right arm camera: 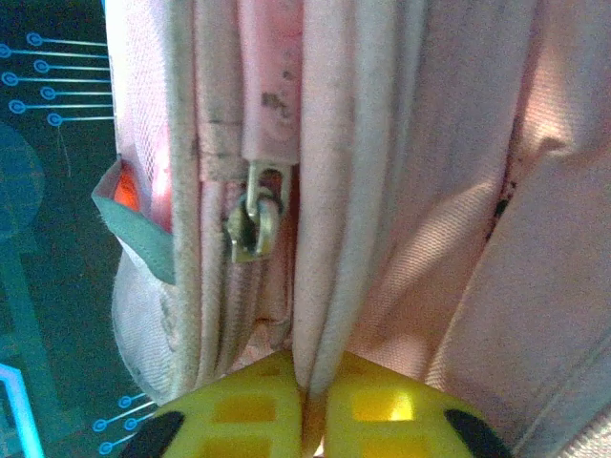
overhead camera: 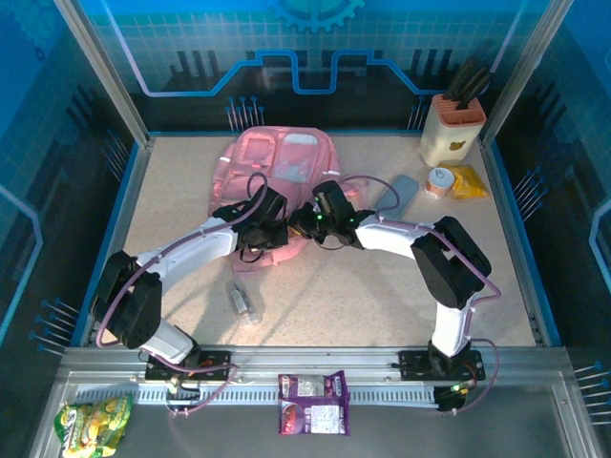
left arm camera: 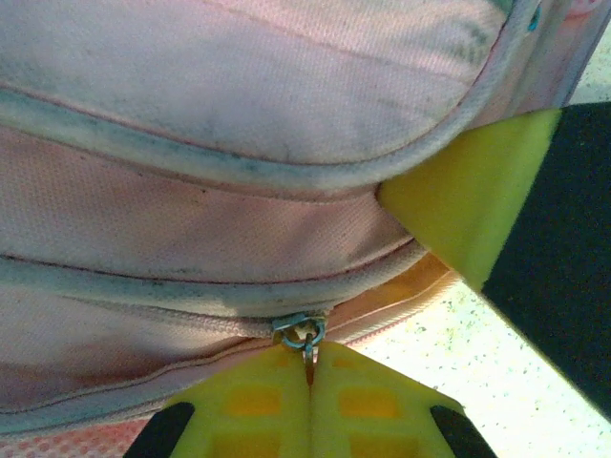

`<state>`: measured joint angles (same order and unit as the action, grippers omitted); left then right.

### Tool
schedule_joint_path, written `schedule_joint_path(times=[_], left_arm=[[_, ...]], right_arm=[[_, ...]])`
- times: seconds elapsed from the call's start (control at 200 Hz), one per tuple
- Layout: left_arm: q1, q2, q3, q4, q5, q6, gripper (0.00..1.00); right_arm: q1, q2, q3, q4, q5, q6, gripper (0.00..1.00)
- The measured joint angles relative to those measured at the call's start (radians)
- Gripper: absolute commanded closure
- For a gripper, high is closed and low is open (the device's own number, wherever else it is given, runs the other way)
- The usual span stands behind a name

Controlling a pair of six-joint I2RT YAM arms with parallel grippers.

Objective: Pack the student bag
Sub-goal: Unzip the student bag at the center of the table.

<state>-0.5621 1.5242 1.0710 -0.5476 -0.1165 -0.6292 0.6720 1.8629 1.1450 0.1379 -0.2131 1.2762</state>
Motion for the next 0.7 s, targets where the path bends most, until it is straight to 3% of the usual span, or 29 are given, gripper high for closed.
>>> schedule_joint_path(times=[0.11, 0.385, 0.645, 0.7], left_arm=[[0.0, -0.006, 0.0, -0.008, -0.011, 0.003, 1.0], [0.011, -0.105, -0.039, -0.041, -0.093, 0.003, 1.0], [0.12, -0.183, -0.105, -0.026, -0.076, 0.029, 1.0], [0.112, -0.186, -0.116, 0.02, -0.053, 0.028, 1.0]], right_arm=[[-0.018, 0.0, 0.006, -0.003, -0.035, -0.043, 1.0], [-0.174, -0.019, 0.028, -0.077, -0.292, -0.238, 1.0], [-0.345, 0.051, 0.287, -0.283, -0.432, -0.389, 1.0], [-0.351, 0.087, 0.356, -0.32, -0.437, -0.411, 0.89]])
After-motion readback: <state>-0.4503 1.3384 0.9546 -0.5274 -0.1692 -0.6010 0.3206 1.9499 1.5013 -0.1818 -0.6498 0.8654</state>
